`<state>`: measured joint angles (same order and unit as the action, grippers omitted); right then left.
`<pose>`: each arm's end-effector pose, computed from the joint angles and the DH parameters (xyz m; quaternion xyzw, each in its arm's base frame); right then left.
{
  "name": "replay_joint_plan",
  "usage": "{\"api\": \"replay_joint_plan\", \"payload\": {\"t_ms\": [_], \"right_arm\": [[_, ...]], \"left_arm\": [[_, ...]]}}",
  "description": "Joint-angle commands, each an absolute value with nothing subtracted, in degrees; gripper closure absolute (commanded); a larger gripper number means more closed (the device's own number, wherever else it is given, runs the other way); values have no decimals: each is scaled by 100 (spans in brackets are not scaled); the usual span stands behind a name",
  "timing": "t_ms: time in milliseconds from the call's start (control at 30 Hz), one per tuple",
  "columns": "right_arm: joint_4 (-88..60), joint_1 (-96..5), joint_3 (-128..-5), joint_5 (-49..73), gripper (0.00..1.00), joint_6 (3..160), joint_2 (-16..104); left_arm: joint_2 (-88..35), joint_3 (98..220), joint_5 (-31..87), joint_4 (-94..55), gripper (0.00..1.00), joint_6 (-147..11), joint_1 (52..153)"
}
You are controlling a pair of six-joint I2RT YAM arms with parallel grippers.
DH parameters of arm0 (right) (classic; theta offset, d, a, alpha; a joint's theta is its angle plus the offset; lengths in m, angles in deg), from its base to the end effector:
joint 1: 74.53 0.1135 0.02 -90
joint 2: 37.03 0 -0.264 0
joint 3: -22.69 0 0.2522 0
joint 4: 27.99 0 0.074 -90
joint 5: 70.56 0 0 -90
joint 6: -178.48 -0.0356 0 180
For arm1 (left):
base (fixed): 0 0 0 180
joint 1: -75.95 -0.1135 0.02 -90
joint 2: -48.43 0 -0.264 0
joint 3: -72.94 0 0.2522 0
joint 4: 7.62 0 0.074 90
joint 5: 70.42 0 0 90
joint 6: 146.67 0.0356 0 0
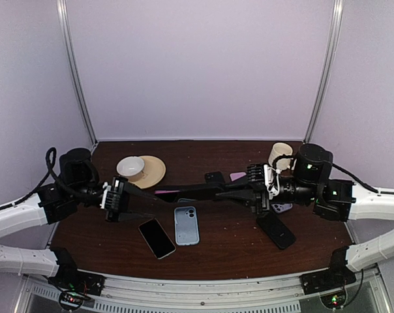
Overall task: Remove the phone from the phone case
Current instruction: Remove the phone case from the phone.
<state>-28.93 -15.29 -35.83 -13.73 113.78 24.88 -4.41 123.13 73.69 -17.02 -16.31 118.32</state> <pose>0.1117 0.2258 0.3271 -0.6116 0.3793 0.3907 0.5740 0.1322 -0.1596 0.2924 0.6723 0.3306 -0.3634 0.5539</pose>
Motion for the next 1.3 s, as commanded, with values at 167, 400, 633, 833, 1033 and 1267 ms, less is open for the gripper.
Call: {"api": "replay_joint_plan", "payload": {"t_ms": [167, 400, 633, 833, 1033, 1267], "right_arm": [[-3718, -1443, -3637, -1439, 100, 11240, 2245], [-3598, -1441, -3627, -1463, 100, 11252, 2268], [-3719, -1424, -3618, -1257, 100, 11331, 2381], [-3632, -1383, -3640, -1176, 100, 11452, 2446], [-3422, -1328, -3710, -1401, 100, 11457, 2509], [-3073, -1237, -3894, -1743, 100, 11443, 2693]], "left_arm": [[-381, 12493, 7165, -1748, 60, -1503, 11805], [-350, 12468, 7288, -1640, 60, -1535, 11805], [-315, 12454, 7476, -1616, 61, -1538, 11803], [-336, 12459, 7549, -1611, 62, -1545, 11804], [-353, 12456, 7456, -1606, 61, -1552, 11805], [-369, 12456, 7443, -1598, 61, -1553, 11803]]}}
